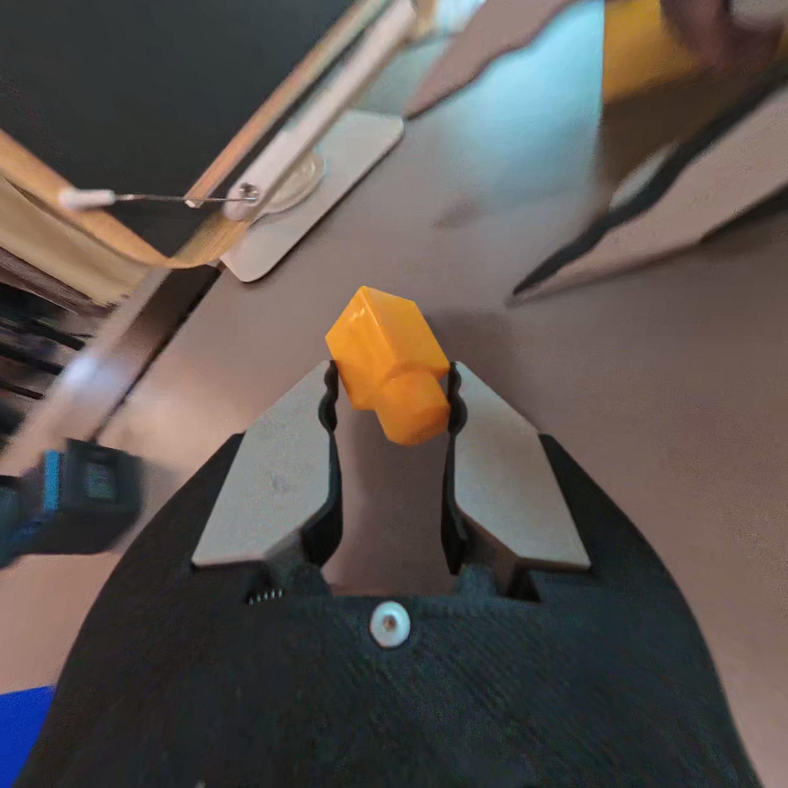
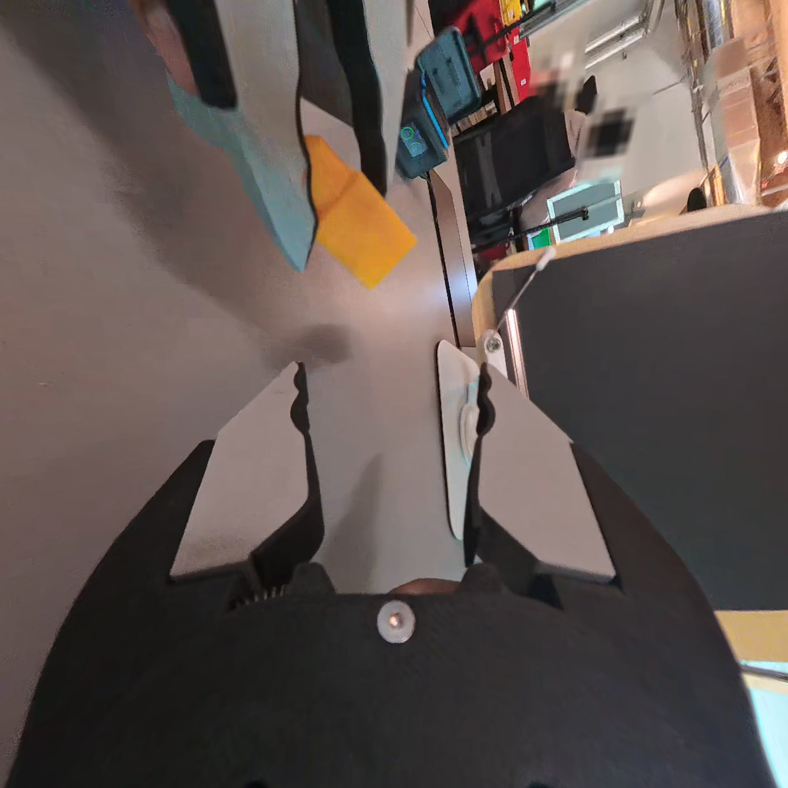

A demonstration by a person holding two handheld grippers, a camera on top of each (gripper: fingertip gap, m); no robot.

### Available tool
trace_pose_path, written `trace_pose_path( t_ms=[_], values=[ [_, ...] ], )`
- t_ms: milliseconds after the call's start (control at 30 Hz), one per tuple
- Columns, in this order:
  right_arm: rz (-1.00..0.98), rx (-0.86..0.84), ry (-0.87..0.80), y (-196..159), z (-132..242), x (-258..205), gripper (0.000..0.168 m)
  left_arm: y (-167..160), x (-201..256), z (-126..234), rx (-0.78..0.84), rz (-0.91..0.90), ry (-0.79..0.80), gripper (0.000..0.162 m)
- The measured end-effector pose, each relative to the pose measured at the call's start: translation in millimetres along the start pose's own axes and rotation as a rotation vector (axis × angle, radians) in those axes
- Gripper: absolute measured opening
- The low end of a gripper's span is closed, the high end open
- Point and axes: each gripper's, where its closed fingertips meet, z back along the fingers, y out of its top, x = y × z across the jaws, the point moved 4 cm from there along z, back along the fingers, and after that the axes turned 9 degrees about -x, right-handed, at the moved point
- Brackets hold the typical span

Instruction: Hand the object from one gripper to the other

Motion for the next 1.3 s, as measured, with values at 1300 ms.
trace_pose_path(
  t_ms=[1300],
  values=[
    [-1.049,-0.620,-0.033,-210.4,164.9,124.5,0.036,0.4,-13.1,-0.6,0.079,0.131,0.096,0.053]
  ],
)
